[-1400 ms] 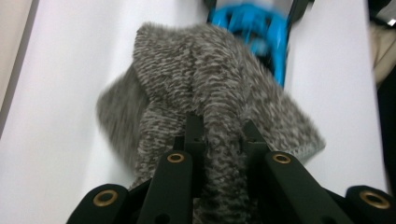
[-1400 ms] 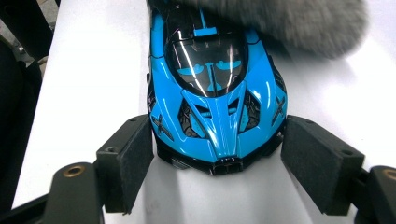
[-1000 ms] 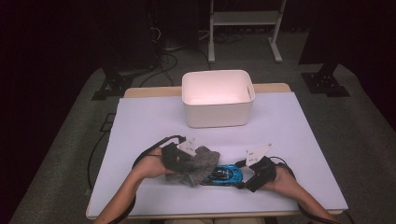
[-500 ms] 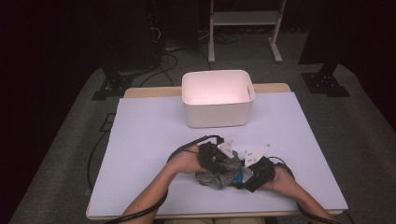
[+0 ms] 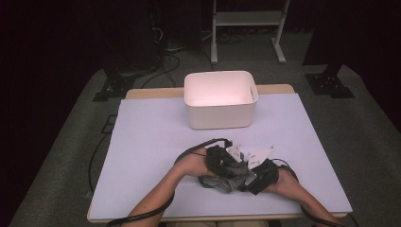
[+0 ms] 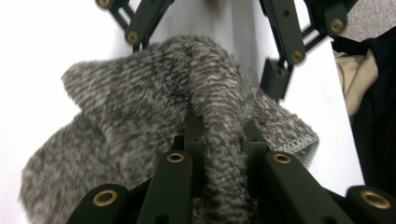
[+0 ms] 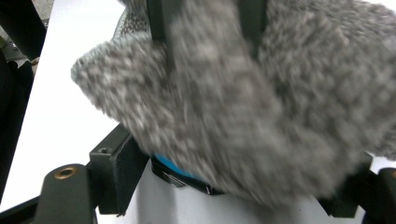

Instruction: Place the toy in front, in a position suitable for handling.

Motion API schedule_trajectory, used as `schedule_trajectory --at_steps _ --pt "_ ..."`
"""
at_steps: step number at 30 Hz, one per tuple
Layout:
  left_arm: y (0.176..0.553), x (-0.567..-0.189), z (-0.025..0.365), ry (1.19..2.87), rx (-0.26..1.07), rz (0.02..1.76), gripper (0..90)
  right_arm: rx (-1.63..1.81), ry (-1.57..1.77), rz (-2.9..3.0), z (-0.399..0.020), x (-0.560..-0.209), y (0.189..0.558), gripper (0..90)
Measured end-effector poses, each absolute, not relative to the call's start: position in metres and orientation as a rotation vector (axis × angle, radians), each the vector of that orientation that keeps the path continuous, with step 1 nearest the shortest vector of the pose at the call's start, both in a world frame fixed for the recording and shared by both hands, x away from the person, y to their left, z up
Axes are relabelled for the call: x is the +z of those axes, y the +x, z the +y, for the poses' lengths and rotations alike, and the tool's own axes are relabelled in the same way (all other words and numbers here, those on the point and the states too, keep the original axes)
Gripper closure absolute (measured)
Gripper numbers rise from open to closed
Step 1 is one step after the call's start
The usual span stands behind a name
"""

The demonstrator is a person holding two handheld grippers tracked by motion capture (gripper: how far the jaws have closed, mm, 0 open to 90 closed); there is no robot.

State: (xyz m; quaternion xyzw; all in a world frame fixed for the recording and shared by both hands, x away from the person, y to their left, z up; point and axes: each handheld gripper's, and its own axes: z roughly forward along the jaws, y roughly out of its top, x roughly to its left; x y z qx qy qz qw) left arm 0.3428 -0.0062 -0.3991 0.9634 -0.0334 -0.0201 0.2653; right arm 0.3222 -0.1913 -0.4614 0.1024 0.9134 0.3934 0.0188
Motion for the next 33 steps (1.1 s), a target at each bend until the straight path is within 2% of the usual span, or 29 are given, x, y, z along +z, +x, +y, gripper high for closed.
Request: schedule_trajectory --at_steps 9,19,23,28,33 --pt "0.338 -0.393 0.036 2.607 -0.022 -0.026 78.3 1.214 0.315 2.83 -0.191 -0.461 0.322 21.0" --pt "0.338 -0.396 0.105 2.604 0.019 0.156 78.2 1.211 0.313 2.828 -0.191 -0.462 0.321 21.2" --pt "0.341 -0.396 0.118 2.59 0.045 0.212 78.3 1.211 0.314 2.827 -0.191 -0.462 0.321 21.2" --pt "0.342 -0.394 0.112 2.574 0.036 0.194 78.2 1.21 0.314 2.827 -0.191 -0.462 0.321 21.1" --pt "0.344 -0.392 0.076 2.584 0.024 0.101 78.3 1.207 0.315 2.827 -0.19 -0.462 0.321 21.1"
